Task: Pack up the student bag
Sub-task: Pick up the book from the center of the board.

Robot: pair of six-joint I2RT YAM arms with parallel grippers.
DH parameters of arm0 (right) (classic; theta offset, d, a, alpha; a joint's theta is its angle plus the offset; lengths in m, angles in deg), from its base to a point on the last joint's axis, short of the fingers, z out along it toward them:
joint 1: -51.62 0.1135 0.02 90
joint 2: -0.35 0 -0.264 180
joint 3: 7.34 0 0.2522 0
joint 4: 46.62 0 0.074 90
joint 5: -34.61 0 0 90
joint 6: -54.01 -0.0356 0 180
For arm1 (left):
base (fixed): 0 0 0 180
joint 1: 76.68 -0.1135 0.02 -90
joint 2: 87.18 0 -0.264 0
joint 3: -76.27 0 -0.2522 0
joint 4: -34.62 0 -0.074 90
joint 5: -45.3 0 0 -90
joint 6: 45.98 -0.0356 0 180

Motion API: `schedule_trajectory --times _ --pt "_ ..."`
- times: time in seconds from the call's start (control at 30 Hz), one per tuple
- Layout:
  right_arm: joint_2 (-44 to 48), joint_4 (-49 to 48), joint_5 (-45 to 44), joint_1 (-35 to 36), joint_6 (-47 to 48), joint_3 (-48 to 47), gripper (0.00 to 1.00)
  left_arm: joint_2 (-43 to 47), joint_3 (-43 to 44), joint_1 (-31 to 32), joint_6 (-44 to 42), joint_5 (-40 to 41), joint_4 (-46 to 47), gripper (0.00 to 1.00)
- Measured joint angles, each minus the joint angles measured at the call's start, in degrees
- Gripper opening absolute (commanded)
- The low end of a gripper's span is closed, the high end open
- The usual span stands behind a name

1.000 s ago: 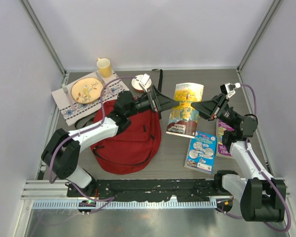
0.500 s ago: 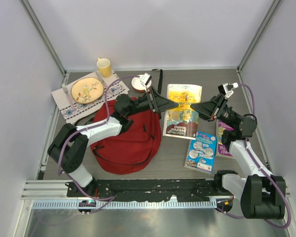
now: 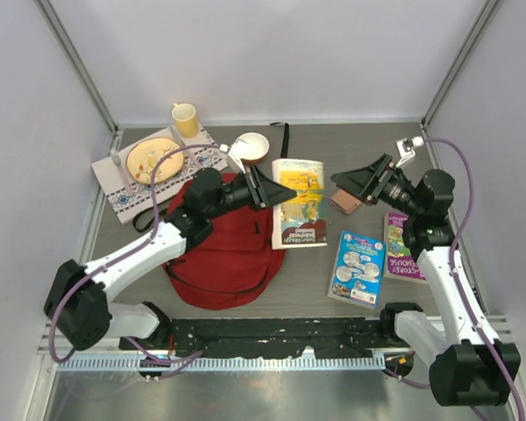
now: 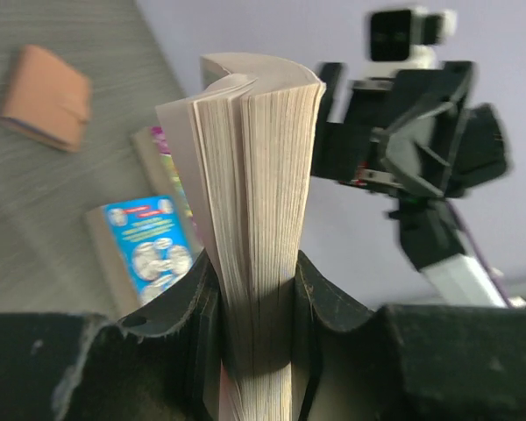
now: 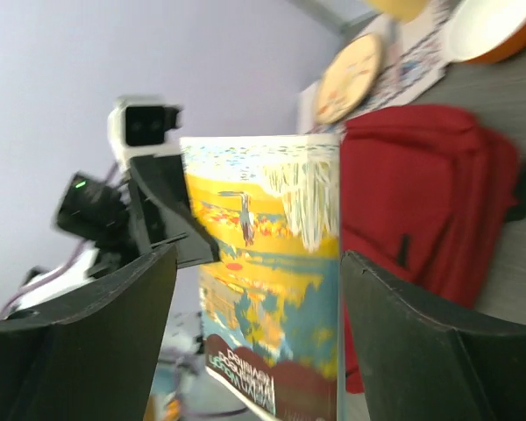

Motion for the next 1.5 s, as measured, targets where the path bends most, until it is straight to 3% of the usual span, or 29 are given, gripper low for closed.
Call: schedule_trajectory --times 0.1,0.2,0.33,0.53,0.8,1.0,1.5 --pt "1.6 14.7 -6.6 -0.2 10.8 -5.4 0.84 5.7 -0.3 -0.2 -3.8 8.2 -11.5 0.0" --pt "4.3 23.6 -11.0 -0.3 16.3 -5.2 0.85 10.4 -0.5 -0.4 -5.7 15.7 -19.3 0.0" --pt "7.6 26.7 -12.5 -0.2 16.9 -0.2 0.85 15.9 -0.8 -0.6 -7.1 23.7 -25.4 0.0" --pt "8.5 26.3 -13.6 4.8 12.8 5.2 0.86 24.5 -6.1 -0.6 -6.3 31.9 -25.3 0.0" --pt "7.2 17.2 -21.9 20.6 5.7 5.3 0.86 24.7 -11.1 -0.6 -3.4 33.5 -20.3 0.0" --pt "3.9 5.0 -27.5 29.0 -2.1 8.0 0.86 24.6 -13.5 -0.6 -1.4 33.4 -15.4 0.0" --pt "-2.6 -12.2 -36.8 39.3 -15.4 14.4 0.88 28.4 -18.3 -0.6 0.4 36.3 -6.7 0.0"
